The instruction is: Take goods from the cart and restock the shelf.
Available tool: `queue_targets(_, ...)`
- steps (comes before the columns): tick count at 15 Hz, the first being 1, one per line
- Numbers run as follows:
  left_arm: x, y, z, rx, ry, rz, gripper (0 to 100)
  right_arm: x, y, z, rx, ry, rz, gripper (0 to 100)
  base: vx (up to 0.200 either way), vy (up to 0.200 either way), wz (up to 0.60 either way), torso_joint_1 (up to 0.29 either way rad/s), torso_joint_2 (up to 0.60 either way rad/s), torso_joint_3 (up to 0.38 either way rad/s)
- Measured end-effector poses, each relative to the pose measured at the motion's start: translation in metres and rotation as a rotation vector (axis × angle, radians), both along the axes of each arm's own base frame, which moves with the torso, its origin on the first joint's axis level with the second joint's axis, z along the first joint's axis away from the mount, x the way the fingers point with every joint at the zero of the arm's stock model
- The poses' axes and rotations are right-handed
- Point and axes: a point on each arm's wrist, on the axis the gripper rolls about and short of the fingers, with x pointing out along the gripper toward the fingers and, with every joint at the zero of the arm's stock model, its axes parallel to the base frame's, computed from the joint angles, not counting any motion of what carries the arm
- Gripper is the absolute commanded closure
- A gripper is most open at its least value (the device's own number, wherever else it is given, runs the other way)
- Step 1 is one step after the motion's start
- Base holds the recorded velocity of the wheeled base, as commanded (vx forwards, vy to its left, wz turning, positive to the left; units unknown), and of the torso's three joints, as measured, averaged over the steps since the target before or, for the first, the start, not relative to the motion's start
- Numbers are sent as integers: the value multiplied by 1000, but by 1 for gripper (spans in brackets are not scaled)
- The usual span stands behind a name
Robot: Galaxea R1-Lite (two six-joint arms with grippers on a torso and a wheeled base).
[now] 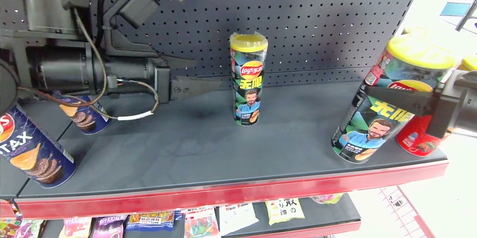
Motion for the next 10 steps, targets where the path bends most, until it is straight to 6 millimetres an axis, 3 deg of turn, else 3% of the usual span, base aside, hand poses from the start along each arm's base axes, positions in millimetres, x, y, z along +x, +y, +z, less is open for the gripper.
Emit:
queue_targets(3,17,-8,-12,20,32,18,0,0,-1,0,1,0,-5,100,0,0,0,0,0,0)
queue_targets(10,50,-35,-18,15,27,-25,0,1,-3,0,1,1,-18,100,0,0,0,0,0,0)
